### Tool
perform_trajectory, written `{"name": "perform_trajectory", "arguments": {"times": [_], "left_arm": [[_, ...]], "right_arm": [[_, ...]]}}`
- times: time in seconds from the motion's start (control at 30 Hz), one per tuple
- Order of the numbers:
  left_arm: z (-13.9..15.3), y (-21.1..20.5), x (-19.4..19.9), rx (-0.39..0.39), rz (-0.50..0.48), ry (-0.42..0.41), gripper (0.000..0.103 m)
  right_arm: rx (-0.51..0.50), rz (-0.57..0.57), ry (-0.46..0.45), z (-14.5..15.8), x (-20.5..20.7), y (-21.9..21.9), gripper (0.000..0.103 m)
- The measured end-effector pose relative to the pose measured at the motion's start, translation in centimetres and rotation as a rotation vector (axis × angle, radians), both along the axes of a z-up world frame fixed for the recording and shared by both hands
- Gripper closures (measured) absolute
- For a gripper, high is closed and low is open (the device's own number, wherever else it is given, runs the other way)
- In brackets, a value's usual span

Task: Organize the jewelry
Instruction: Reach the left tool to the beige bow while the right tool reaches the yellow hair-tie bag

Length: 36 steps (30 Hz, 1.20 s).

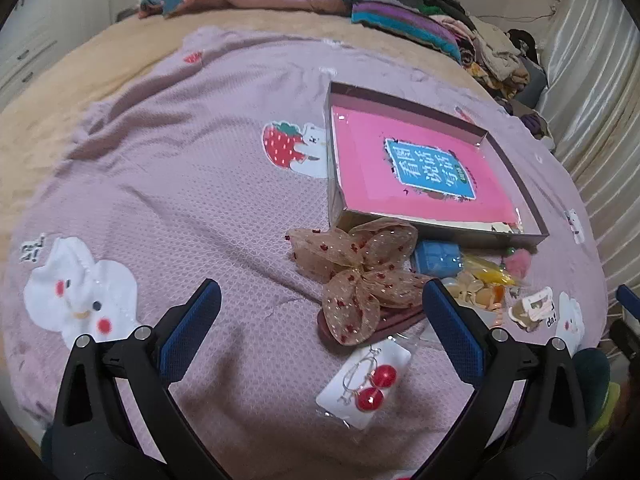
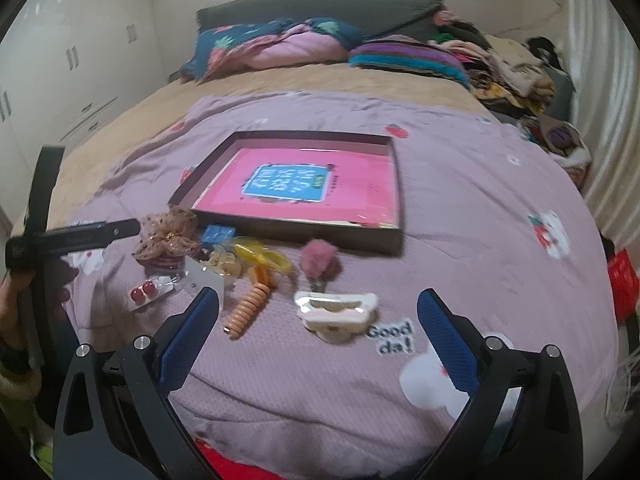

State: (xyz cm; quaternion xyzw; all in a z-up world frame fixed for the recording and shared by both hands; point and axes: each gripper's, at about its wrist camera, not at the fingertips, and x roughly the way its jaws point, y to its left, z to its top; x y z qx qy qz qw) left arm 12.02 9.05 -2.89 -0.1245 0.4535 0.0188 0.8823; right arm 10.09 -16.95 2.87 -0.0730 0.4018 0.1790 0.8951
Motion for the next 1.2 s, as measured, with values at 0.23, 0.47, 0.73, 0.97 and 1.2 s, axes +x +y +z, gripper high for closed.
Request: {"name": "perform_trajectory", "arguments": {"times": [0.23,0.47,0.73,0.97,1.2], "left_arm": [[-1.6,0.4,1.9,-0.027,-0.026,0.052,0.008],[-2.9,0.2,3.6,-0.063,-0.055,0.078,0.009],[-4.0,-0.7,5.3,-0.045,-0.084,0.102,0.024],[-4.2,-0.6,6.1,-0.024,-0.103,0.093,0.056],[-4.2,0.7,5.6,-0.066,-0.099,0.080,0.080]], "right_arm": [[-0.092,0.091,0.005,-2.0,2.3,4.0,0.004],[-0.176,0.150,0.008,-4.1,4.0,6.7,0.005],[-0.243,0.188,0.015,-5.9,5.7,8.3,0.008],[-0.294,0.219,0.048,-7.6,7.1,9.6,0.025],[-0.334,0.262,0.077,-9.4,8.5,11.2,0.051]]}}
